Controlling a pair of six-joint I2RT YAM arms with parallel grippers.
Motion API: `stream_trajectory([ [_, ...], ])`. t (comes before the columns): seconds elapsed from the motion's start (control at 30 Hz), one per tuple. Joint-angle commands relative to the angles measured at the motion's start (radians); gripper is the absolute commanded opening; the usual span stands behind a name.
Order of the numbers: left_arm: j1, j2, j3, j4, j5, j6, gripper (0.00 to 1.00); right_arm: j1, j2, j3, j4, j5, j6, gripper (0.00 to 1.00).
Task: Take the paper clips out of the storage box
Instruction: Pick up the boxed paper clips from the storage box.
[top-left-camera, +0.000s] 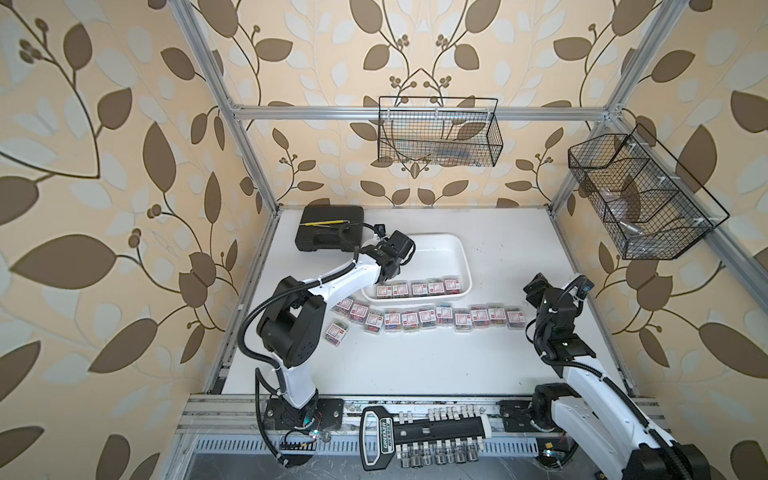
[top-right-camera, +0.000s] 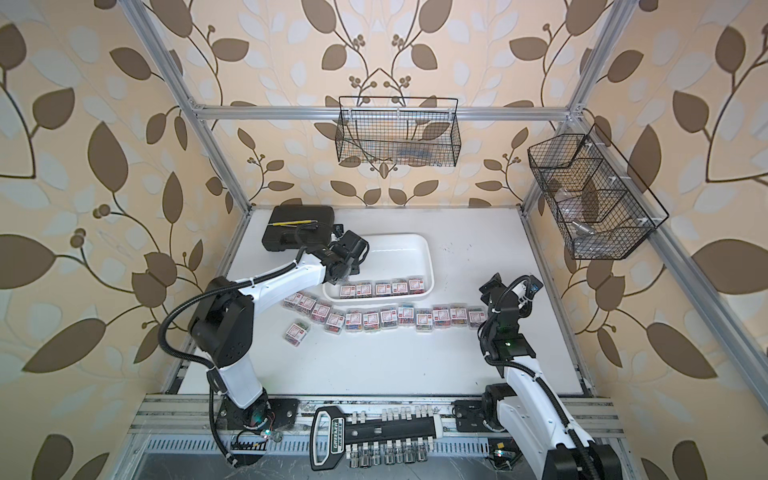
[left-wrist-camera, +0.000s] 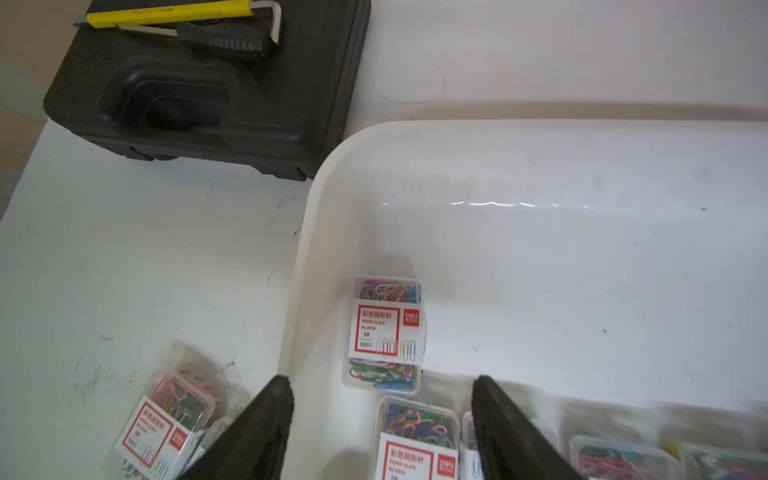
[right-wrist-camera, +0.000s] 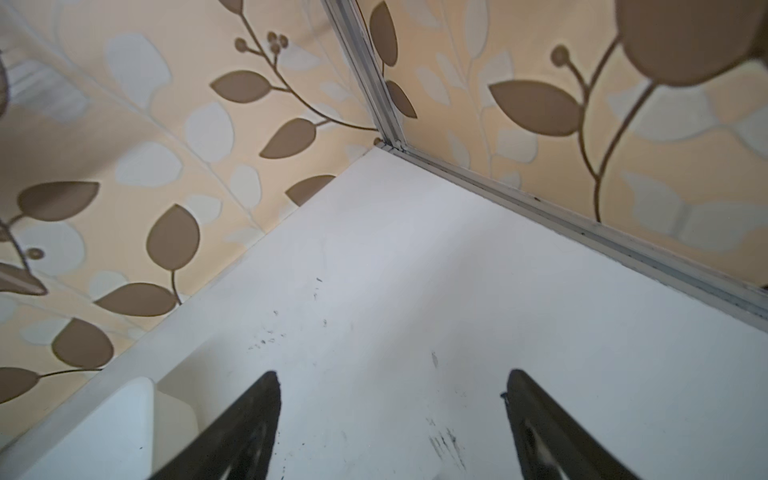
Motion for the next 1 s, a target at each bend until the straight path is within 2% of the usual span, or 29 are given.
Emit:
stream_trajectory([
  [0.0, -0.008, 0.058, 0.067, -0.105, -0.083, -0.04, 0.68, -0.002, 0.049, -0.019, 0.032, -0.059, 0.065, 0.85],
  [0.13, -0.006, 0.124, 0.103, -0.132, -0.109, -0.062, 0.68, 0.029, 0.081, -0.021, 0.066, -0.046, 0.052, 0.85],
  [0.23, -0.001, 0.17, 0.123, -0.132, -0.11, -0.062, 0.69, 0.088, 0.086, -0.011, 0.075, 0.007, 0.023, 0.85],
  [0.4, 0.027, 0.241, 0.161, -0.126, -0.057, -0.055, 0.69, 0.238, 0.096, 0.034, 0.107, 0.086, -0.036, 0.86],
  [0.5, 0.05, 0.266, 0.167, -0.11, -0.037, -0.058, 0.7, 0.367, 0.141, 0.078, 0.188, 0.145, -0.055, 0.88],
  [0.57, 0.061, 0.28, 0.182, -0.126, -0.03, -0.066, 0.71, 0.47, 0.202, 0.13, 0.236, 0.225, -0.075, 0.9],
  [0.67, 0.074, 0.282, 0.167, -0.1, 0.014, -0.062, 0.74, 0.565, 0.315, 0.224, 0.309, 0.275, -0.127, 0.91],
  [0.97, 0.094, 0.301, 0.133, -0.029, 0.1, -0.034, 0.84, 0.612, 0.661, 0.517, 0.433, 0.198, -0.236, 0.92],
])
